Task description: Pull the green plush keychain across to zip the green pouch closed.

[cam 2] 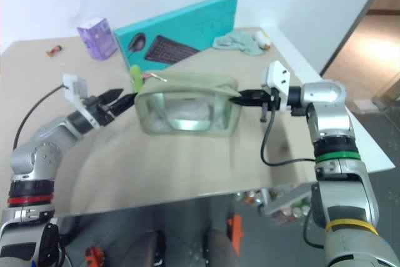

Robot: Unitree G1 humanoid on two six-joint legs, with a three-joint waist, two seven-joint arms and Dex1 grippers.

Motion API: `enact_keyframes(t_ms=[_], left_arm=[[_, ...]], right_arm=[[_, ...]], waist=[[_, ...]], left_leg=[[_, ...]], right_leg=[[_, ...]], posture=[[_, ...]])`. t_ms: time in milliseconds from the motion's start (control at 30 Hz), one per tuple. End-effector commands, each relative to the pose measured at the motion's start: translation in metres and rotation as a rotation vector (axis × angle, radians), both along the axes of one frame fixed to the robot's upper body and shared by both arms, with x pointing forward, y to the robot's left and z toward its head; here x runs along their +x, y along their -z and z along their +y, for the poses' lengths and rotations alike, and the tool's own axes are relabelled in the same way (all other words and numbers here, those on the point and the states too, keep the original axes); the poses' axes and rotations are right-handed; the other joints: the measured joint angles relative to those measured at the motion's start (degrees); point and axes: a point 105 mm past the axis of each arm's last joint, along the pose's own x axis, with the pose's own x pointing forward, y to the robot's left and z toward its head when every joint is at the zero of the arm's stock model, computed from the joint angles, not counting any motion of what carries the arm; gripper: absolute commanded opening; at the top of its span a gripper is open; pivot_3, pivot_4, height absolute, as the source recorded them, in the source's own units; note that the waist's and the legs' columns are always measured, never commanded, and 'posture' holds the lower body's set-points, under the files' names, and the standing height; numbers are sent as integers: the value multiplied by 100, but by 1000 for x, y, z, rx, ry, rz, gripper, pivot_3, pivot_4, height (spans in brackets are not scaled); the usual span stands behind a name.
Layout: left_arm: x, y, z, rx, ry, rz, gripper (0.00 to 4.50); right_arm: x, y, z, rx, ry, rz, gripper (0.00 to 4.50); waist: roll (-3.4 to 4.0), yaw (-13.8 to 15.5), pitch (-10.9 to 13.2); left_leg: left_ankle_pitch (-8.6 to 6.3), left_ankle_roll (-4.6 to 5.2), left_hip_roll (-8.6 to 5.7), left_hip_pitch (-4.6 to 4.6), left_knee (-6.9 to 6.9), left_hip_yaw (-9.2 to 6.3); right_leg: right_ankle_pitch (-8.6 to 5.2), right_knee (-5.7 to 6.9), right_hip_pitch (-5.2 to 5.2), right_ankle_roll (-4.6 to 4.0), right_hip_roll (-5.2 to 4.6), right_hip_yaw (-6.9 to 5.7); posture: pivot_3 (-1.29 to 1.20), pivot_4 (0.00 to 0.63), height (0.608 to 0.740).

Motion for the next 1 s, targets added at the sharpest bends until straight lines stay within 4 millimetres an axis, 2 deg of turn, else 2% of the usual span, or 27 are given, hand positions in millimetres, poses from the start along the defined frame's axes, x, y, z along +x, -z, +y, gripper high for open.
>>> enact_keyframes(t_ms=[33, 267, 567, 733, 833, 933, 1000], left_arm=[[-2, -17, -7, -42, 57, -47, 4500], [-1, -31, -13, -160, 115, -77, 4500], [0, -29, -19, -174, 149, -66, 4500], [2, -27, -19, -193, 135, -65, 3071], [2, -28, -18, -205, 134, -66, 1909], [2, -29, -15, -197, 116, -73, 1088], [2, -30, -14, -200, 112, -76, 300]], right_arm=[[-2, -8, 0, -20, 1, -50, 65], [-2, -8, 0, -26, 2, -53, 65], [-1, -8, 0, -33, 9, -55, 65], [0, -8, 0, -39, 14, -55, 0], [1, -8, 0, -40, 15, -55, 0], [1, -8, 0, -43, 15, -55, 0], [1, -8, 0, -44, 15, -55, 0]], waist=[[0, 3, 0], [-1, 13, 0], [-1, 11, 0], [-1, 12, 0], [-1, 12, 0], [-1, 12, 0], [-1, 12, 0]], left_leg=[[0, 0, 0, -1, 2, 0], [0, 0, -1, -5, 14, 0], [0, 0, -1, -5, 14, -1], [0, 0, -1, -4, 15, 0], [0, 0, -1, -4, 16, 0], [0, 0, -1, -4, 16, 0], [0, 0, -2, -4, 16, 0]], right_leg=[[1, 0, 0, 1, 0, 0], [6, 0, 0, 9, 0, 2], [7, 0, 1, 9, 1, 3], [8, 0, 2, 12, 0, 5], [9, 0, 2, 12, 0, 5], [9, 0, 2, 12, 0, 5], [9, 0, 2, 12, 0, 6]], posture=[[0, 150, 740], [0, 150, 740], [0, 150, 740], [0, 150, 740], [0, 150, 740], [0, 150, 740], [0, 150, 740]])
